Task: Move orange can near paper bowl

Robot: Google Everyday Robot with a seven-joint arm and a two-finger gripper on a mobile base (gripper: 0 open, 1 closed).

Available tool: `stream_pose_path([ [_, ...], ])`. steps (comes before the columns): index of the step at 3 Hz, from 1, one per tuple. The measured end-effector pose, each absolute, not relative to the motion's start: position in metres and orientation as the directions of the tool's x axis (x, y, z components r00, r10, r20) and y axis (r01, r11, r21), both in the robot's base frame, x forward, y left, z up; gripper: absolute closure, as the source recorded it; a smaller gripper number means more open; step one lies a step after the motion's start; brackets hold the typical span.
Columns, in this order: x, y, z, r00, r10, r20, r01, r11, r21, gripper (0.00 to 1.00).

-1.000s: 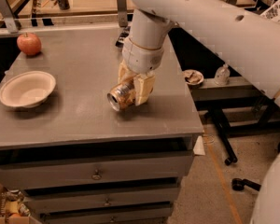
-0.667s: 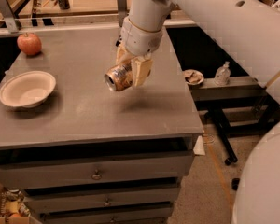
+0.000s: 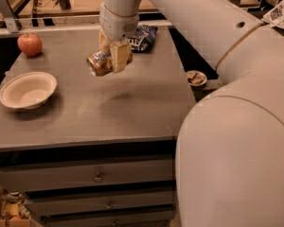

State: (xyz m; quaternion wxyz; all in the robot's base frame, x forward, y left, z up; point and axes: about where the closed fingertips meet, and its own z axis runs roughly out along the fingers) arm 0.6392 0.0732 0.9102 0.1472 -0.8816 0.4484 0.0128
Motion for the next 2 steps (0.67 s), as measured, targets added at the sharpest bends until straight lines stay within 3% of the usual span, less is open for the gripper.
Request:
stream_pose_path([
  [2,0.636,0.146,0.894,0.649,-0.740,-0.177,-0.758,-0.613,-0.222,1.00],
])
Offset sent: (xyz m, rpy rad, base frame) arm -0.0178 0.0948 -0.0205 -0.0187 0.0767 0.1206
